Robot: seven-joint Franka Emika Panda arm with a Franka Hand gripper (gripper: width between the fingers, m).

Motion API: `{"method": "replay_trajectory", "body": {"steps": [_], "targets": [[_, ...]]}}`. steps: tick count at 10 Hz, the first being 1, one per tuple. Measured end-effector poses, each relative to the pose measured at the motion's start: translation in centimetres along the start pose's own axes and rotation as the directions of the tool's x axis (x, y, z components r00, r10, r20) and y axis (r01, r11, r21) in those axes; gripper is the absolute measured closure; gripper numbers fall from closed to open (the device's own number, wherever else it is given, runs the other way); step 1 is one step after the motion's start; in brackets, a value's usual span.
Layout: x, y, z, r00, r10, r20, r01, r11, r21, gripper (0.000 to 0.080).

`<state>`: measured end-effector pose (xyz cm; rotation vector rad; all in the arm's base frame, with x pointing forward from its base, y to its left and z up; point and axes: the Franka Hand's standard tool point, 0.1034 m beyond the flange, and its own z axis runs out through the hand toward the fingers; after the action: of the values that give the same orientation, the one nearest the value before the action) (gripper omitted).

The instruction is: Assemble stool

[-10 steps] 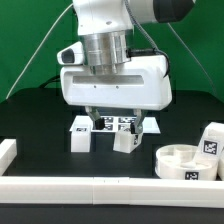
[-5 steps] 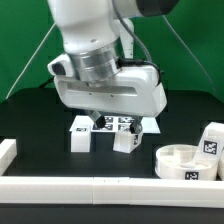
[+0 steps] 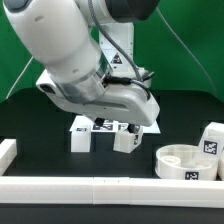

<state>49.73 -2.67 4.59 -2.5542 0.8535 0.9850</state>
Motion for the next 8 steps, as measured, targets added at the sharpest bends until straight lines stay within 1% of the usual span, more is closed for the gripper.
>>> {"method": "replay_trajectory", "body": {"steps": [1,3,4,5,6,8], "targets": [[0.0,-0.1,0.8,0.999,0.000,0.041,0.000,1.000,-0.005,0.0150],[-0.4,0.8,1.1,0.983,0.014,0.181,-0.010,1.000,-0.021,0.0150],[-0.1,1.0,1.3,0.973,0.016,0.229,-0.010,1.000,-0.026,0.0150],[0.1,0.4,1.7,0.975,0.006,0.224,0.000,1.000,-0.028,0.0150],[-0.2,-0.1,1.6,0.976,-0.003,0.219,0.010,0.999,-0.031,0.0150],[0.1,0.0,1.7,0.978,-0.021,0.206,0.027,0.999,-0.030,0.0150]]}}
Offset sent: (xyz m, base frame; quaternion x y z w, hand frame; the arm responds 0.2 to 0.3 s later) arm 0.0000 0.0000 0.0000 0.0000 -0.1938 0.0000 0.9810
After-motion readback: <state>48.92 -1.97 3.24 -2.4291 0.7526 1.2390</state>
